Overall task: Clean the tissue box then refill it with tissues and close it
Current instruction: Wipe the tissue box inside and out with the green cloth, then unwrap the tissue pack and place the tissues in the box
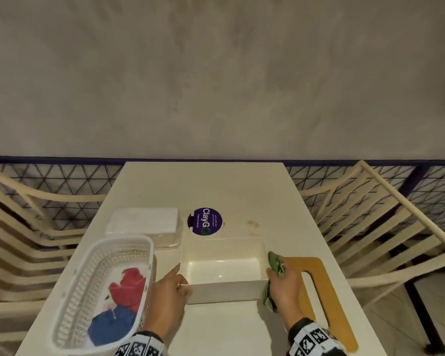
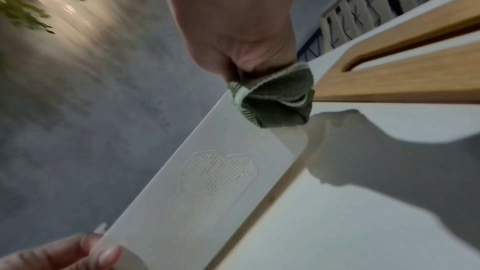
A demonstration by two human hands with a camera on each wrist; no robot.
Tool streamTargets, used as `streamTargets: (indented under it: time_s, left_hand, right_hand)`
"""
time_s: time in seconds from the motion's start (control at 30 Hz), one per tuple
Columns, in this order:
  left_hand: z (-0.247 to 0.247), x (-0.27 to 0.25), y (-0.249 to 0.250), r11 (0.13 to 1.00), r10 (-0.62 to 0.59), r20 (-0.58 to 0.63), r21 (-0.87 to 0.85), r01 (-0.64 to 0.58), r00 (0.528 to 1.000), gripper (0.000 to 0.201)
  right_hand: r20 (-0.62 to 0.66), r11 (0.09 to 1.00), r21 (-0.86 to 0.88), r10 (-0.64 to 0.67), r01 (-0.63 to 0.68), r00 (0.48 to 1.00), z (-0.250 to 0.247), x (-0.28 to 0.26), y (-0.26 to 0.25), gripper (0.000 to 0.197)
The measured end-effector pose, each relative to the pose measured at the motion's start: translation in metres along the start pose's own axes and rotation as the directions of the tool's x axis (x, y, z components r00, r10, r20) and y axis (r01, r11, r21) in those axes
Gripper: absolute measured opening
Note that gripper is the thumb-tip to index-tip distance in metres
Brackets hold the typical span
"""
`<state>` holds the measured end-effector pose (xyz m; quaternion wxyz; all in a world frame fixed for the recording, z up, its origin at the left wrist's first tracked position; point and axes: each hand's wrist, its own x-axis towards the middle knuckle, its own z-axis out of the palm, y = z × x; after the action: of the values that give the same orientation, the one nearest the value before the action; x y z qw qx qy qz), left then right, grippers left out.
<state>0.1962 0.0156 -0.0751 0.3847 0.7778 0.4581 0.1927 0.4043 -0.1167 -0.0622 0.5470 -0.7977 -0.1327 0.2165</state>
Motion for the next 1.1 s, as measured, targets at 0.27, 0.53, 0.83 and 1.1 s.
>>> streamTargets:
  time_s: [0.27, 0.53, 0.83, 1.1]
  left_hand:
    - [0.008, 0.007, -0.014, 0.996, -0.045, 0.037, 0.074, 0.042, 0.998, 0.027]
    - [0.001, 0.017, -0.001, 0.995, -0.037, 0.048, 0.092, 0.033, 0.998, 0.025]
    - [-0.011, 0.013, 0.029, 0.997, -0.080, 0.048, 0.023, 0.079, 0.996, 0.029]
    - [-0.027, -0.014, 0.085, 0.957, 0.108, 0.148, -0.285, -0.062, 0.983, 0.027]
  right_hand:
    - [-0.025, 1.000, 0.002, 0.022, -0.022, 0.999, 0.008, -0.003, 0.008, 0.041]
    - [0.060, 0.997, -0.060, 0.062, -0.058, 0.996, 0.010, 0.016, -0.001, 0.044]
    - [0.004, 0.994, -0.109, 0.013, -0.012, 1.000, -0.009, 0.014, -0.013, 0.037]
    - [0.223, 0.921, 0.388, -0.130, 0.035, 0.966, -0.005, -0.044, -0.089, 0.018]
